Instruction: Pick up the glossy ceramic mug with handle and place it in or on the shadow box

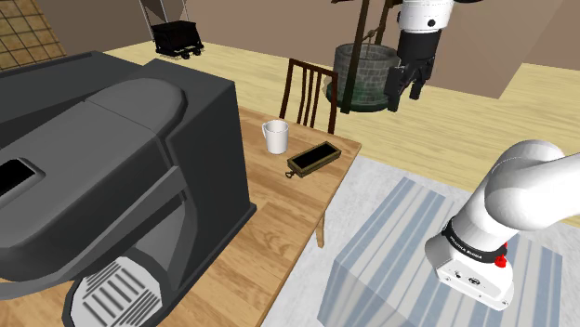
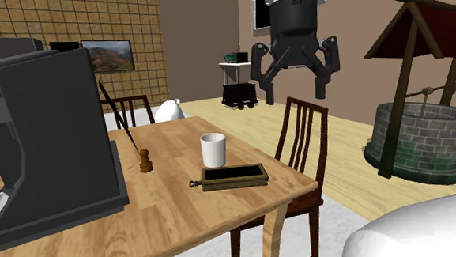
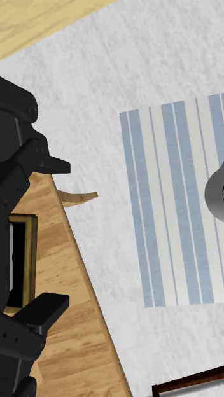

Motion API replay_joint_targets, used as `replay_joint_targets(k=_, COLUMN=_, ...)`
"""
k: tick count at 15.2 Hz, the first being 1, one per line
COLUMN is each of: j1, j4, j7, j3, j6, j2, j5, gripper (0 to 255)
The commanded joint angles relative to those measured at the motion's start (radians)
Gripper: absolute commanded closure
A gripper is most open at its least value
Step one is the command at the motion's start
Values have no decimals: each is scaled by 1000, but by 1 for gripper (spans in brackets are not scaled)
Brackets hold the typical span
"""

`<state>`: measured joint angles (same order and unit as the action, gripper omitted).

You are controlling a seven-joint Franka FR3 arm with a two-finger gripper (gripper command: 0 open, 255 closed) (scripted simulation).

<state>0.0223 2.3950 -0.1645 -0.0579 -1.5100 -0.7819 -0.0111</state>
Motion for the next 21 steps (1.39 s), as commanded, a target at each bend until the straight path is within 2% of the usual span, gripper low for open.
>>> replay_joint_targets(k=1, j1=0, j4=0, j7=0, j3=0, j6=0, j2=0, j5=0, gripper=0)
replay_joint_targets(k=11, j1=5, j4=-92, j7=-32, j3=-19, j6=-280, j2=350, j5=-30, gripper=0)
replay_joint_targets(k=21, j1=7, j4=-317, j7=-60, j3=-31, j6=-454, j2=727, j5=-41, gripper=0)
